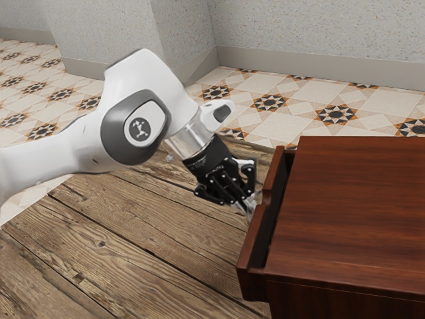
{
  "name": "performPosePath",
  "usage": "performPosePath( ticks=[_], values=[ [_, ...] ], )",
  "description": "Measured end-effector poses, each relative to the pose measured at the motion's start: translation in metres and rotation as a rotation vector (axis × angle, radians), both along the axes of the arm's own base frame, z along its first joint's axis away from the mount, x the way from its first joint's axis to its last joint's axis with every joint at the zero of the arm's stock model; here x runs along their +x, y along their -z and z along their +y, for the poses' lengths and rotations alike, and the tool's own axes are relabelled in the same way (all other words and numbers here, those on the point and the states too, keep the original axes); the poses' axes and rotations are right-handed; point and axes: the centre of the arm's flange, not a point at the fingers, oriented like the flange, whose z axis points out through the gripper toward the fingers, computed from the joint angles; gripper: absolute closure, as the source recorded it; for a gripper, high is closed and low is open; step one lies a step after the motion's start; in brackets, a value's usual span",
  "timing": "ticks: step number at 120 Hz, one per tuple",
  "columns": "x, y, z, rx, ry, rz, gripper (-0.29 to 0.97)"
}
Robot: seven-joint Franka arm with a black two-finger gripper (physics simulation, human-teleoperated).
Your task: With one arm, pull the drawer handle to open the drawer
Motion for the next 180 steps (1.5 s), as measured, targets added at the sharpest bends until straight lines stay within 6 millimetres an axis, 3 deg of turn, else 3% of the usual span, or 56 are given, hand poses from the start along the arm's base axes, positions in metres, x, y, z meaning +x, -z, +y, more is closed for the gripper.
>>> performPosePath(
  ticks=[35,118,180],
  values=[
    [-0.005,0.000,0.022,0.005,-0.034,0.005,0.73],
    [-0.027,-0.007,0.049,0.019,-0.066,-0.003,0.74],
    [-0.034,-0.008,0.059,0.032,-0.075,-0.001,0.73]
  ],
)
